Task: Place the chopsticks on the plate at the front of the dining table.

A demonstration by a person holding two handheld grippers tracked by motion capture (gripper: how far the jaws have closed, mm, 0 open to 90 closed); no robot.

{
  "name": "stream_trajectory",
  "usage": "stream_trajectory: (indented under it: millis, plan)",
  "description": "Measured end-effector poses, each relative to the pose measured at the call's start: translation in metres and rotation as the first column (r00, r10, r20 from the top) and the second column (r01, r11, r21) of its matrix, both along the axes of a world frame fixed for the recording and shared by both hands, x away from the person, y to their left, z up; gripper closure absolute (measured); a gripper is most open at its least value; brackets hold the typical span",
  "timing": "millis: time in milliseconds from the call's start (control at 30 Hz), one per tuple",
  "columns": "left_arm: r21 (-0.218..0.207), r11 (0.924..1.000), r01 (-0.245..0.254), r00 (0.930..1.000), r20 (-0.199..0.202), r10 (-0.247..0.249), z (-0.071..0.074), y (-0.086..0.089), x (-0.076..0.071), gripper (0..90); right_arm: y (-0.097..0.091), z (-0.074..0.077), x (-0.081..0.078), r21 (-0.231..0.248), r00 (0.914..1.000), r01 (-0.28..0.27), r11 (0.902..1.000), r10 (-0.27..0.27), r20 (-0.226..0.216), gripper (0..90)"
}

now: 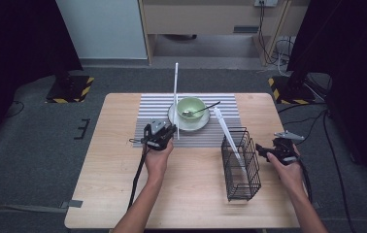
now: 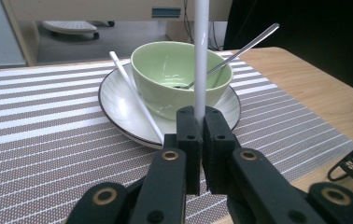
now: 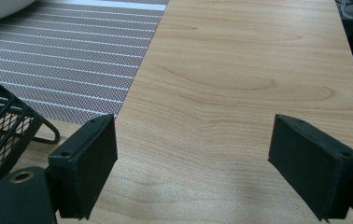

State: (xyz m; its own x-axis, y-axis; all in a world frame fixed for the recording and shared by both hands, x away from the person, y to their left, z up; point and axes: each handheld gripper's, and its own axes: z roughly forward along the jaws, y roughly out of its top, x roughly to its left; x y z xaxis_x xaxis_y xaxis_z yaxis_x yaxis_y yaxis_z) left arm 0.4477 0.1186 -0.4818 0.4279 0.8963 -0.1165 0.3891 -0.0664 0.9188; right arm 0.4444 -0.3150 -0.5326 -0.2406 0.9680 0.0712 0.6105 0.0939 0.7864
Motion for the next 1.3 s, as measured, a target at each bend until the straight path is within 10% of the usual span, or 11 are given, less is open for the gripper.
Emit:
stream_trajectory:
  millis: [1300]
  plan:
    - [-0.001, 0.9978, -0.066, 0.9963, -0.056, 0.066, -0.015, -0.002, 0.012, 86.2, 0.009, -0.022, 0.002, -0.076, 0.9981, 0.023, 0.9969, -0.027, -0.055, 11.7]
